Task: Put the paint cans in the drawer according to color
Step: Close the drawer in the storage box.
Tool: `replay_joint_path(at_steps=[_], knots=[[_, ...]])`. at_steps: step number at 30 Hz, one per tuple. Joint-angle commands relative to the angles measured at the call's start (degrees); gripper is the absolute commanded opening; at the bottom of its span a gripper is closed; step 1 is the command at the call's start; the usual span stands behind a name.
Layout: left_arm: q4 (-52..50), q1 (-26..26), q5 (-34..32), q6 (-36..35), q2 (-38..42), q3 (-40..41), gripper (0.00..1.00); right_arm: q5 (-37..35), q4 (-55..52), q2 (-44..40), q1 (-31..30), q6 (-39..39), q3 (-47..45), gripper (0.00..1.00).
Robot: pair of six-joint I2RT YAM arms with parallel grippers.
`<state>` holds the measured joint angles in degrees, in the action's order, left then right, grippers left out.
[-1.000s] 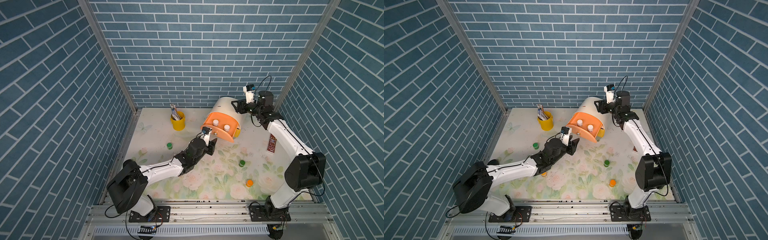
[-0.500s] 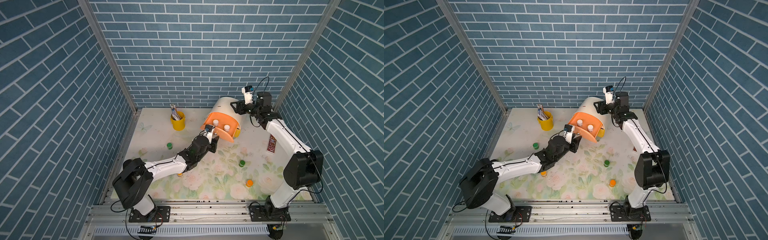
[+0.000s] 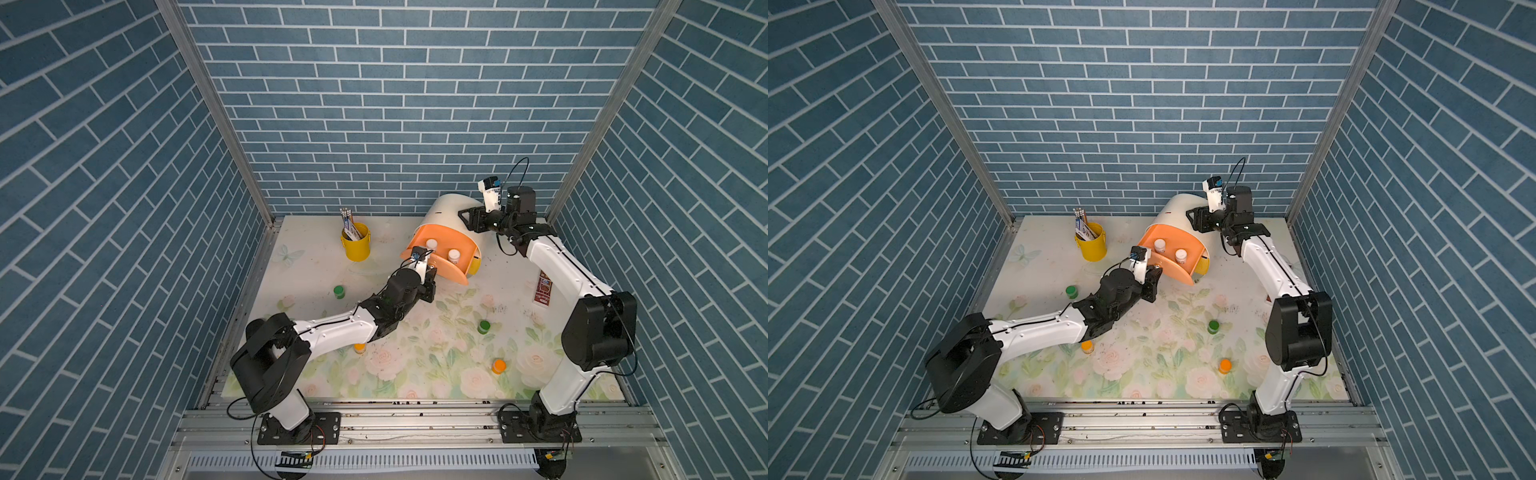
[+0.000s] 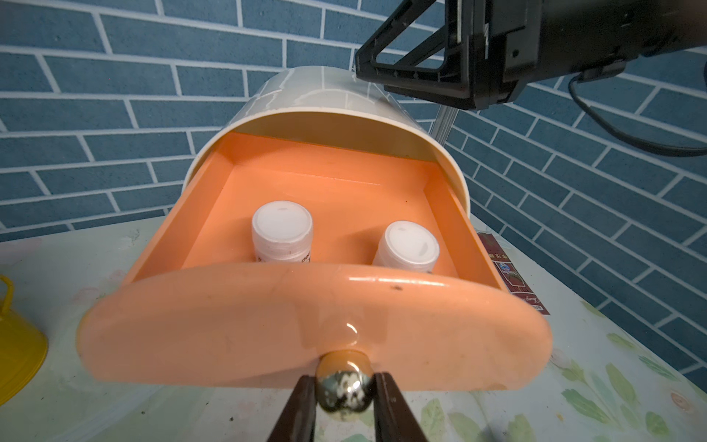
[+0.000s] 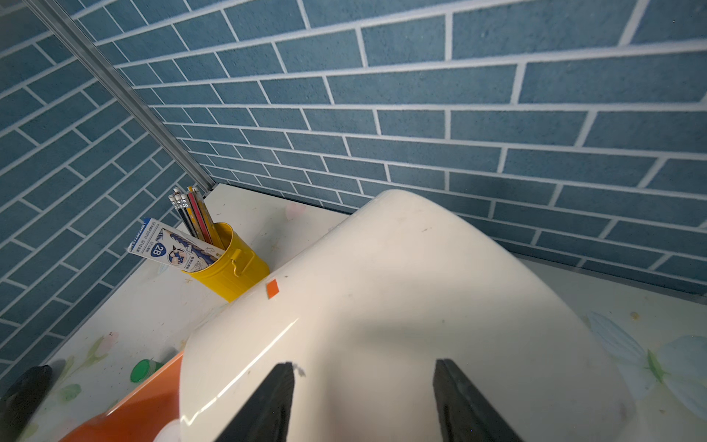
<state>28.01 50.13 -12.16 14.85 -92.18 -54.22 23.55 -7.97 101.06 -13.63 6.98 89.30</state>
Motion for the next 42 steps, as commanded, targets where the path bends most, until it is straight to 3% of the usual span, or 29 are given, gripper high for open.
replay_joint_path(at_steps=[1,17,42], knots=[[0.46,-0.12,-0.19,0.38,-1.24,-1.90,0.24,0.44,-0.05,0.63,0.17,-2.06,1.79,0.62],[0.98,-1.16,0.62,0.53,-2.81,-5.47,0.20,0.53,-0.29,1.51,0.18,-2.45,1.76,0.62],[3.19,-4.29,5.53,1.58,-14.72,-18.06,0.25,1.06,-2.18,2.12,0.18,-4.94,1.76,0.63]])
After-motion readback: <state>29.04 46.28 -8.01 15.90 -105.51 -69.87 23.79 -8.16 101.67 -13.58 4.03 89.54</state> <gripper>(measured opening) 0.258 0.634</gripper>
